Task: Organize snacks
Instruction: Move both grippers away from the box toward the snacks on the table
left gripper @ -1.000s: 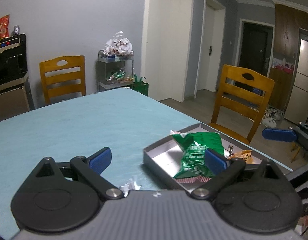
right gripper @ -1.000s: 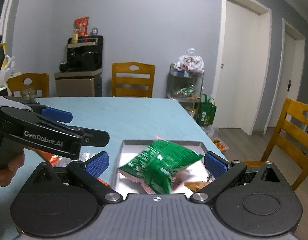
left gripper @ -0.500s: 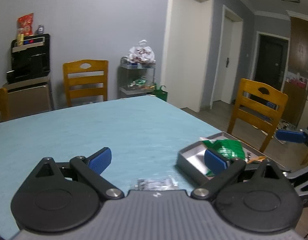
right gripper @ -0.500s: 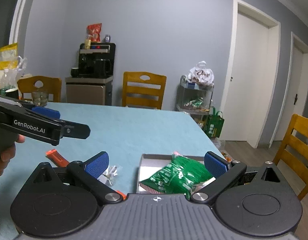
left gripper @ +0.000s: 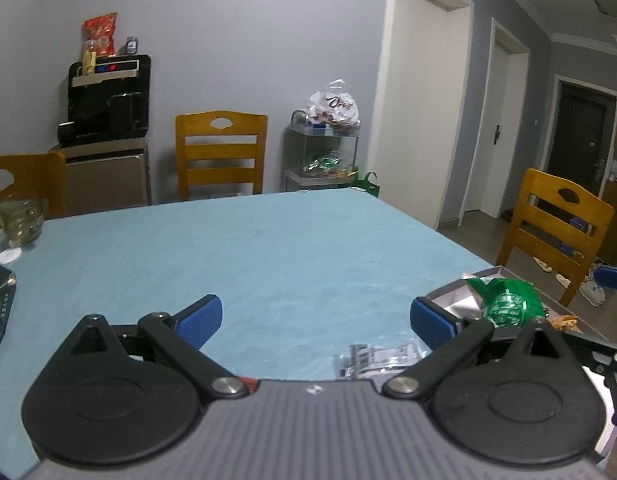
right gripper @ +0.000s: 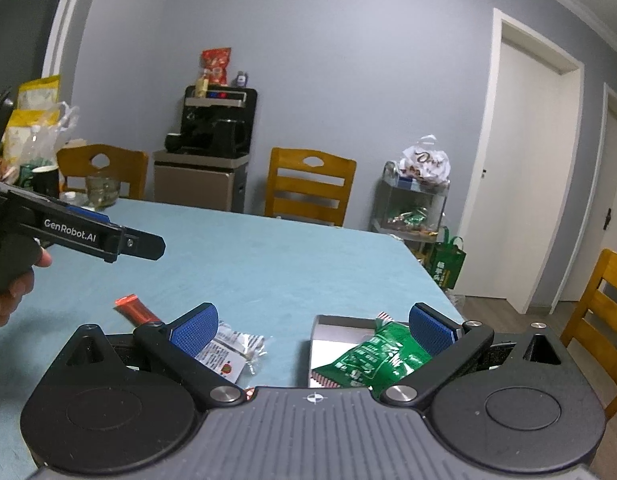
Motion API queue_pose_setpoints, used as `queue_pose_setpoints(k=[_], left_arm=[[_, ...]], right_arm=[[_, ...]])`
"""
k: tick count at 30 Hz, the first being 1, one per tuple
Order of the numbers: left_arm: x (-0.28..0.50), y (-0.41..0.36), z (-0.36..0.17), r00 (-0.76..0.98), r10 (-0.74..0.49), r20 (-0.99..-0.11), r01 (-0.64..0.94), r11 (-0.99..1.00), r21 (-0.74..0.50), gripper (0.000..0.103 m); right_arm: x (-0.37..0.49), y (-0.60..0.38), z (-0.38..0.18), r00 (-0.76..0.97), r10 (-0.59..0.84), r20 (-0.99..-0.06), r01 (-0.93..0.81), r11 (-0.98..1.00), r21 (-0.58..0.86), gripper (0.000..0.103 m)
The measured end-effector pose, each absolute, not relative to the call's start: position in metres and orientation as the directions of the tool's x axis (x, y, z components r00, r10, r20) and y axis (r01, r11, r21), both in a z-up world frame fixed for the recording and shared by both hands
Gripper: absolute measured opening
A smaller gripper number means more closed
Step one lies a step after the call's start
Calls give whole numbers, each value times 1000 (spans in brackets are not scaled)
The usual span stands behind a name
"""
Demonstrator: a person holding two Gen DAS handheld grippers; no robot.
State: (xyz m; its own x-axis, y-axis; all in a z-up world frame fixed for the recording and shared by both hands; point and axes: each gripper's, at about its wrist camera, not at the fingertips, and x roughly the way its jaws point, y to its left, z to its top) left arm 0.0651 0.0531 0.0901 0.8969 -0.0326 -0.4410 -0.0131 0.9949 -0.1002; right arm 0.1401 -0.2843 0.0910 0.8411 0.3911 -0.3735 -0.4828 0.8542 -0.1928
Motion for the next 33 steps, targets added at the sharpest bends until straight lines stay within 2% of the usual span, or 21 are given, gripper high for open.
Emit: queue_pose_setpoints(k=[17, 26, 33], left_arm=[[62, 76, 57, 863, 13, -505, -76, 992, -104, 101], [73, 64, 39, 843, 48, -535, -79, 996, -34, 101], [78, 67, 17, 825, 82, -559, -83, 996, 24, 101]], right_arm=[[130, -266, 70, 782, 449, -432, -565, 804, -186, 103], [121, -256, 45, 710, 491, -505, -639, 751, -168, 103], [114, -248, 35, 666, 520, -535, -681, 716, -153, 97]])
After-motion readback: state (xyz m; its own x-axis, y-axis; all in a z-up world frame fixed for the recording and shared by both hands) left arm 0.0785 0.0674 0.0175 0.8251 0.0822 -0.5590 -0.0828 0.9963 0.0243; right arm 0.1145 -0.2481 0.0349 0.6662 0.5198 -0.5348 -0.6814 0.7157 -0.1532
